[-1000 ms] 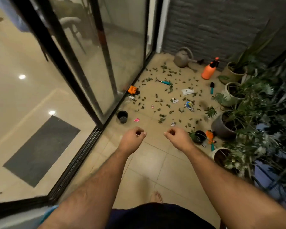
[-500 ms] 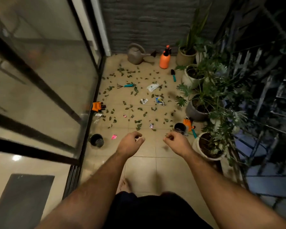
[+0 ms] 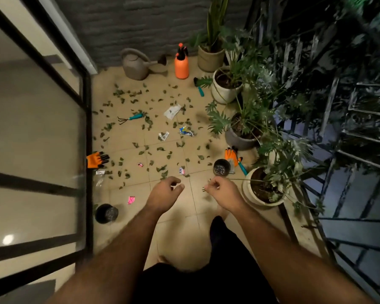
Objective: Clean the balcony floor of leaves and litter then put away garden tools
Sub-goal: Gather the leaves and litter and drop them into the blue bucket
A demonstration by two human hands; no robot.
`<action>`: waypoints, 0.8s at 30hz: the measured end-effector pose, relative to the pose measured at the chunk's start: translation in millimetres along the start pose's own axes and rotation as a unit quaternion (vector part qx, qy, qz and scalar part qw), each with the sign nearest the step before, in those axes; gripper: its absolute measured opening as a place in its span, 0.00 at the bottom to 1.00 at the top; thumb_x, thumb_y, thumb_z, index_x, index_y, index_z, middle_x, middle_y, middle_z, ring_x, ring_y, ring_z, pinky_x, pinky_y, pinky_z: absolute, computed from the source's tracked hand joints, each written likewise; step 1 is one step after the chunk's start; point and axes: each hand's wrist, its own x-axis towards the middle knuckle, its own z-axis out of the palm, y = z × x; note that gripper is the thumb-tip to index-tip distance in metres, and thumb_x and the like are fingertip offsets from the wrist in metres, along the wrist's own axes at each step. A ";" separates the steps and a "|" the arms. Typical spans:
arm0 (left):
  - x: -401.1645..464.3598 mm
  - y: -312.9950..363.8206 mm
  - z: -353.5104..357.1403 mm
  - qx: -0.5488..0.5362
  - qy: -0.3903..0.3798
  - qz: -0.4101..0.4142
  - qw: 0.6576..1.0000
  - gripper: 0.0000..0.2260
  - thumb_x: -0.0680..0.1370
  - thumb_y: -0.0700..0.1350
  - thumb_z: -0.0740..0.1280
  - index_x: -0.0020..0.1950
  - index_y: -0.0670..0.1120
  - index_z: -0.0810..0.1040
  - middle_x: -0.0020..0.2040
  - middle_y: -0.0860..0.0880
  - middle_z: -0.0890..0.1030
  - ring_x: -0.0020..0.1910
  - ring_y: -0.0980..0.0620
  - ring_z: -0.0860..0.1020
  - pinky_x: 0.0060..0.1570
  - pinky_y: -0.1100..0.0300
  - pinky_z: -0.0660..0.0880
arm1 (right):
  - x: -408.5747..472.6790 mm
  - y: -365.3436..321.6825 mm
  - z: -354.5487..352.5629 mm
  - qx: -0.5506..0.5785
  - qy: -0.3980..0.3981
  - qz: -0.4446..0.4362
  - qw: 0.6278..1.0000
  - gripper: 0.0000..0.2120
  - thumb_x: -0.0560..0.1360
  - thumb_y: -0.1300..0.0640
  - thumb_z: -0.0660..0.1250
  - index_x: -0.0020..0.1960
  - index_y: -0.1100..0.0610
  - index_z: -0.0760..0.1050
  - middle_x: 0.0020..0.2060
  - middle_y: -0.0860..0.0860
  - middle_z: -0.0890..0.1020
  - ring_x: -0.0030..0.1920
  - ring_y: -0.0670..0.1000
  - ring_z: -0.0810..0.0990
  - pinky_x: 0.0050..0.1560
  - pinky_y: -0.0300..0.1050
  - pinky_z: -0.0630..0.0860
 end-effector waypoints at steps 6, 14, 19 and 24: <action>96.7 24.3 29.3 -0.009 0.003 -0.049 0.999 0.14 0.80 0.54 0.66 0.63 0.51 0.78 0.59 0.50 0.81 0.54 0.53 0.79 0.54 0.57 0.75 | 110.7 9.5 -23.4 -0.006 -0.032 0.011 0.999 0.12 0.76 0.46 0.68 0.53 0.54 0.79 0.50 0.49 0.82 0.50 0.49 0.79 0.50 0.46 0.78; 294.0 -27.4 105.3 0.064 -0.051 0.005 0.997 0.14 0.80 0.54 0.66 0.62 0.50 0.79 0.59 0.51 0.81 0.53 0.54 0.79 0.50 0.60 0.72 | 305.8 77.1 30.0 -0.029 -0.059 0.056 0.996 0.19 0.79 0.51 0.68 0.65 0.59 0.75 0.62 0.55 0.80 0.63 0.54 0.77 0.63 0.45 0.71; 423.1 -101.9 179.7 0.083 -0.043 0.041 0.995 0.15 0.81 0.53 0.65 0.64 0.49 0.78 0.61 0.48 0.81 0.56 0.51 0.80 0.51 0.58 0.74 | 430.1 153.7 98.5 -0.063 0.000 0.085 0.994 0.17 0.80 0.48 0.65 0.65 0.57 0.75 0.60 0.52 0.80 0.61 0.54 0.78 0.50 0.41 0.68; 503.9 -174.9 260.7 0.091 -0.047 0.074 0.992 0.16 0.81 0.53 0.65 0.66 0.48 0.77 0.62 0.48 0.80 0.57 0.51 0.79 0.52 0.58 0.75 | 533.0 250.9 123.5 -0.160 0.071 0.123 0.977 0.18 0.78 0.50 0.59 0.64 0.55 0.74 0.63 0.55 0.77 0.62 0.60 0.75 0.62 0.57 0.74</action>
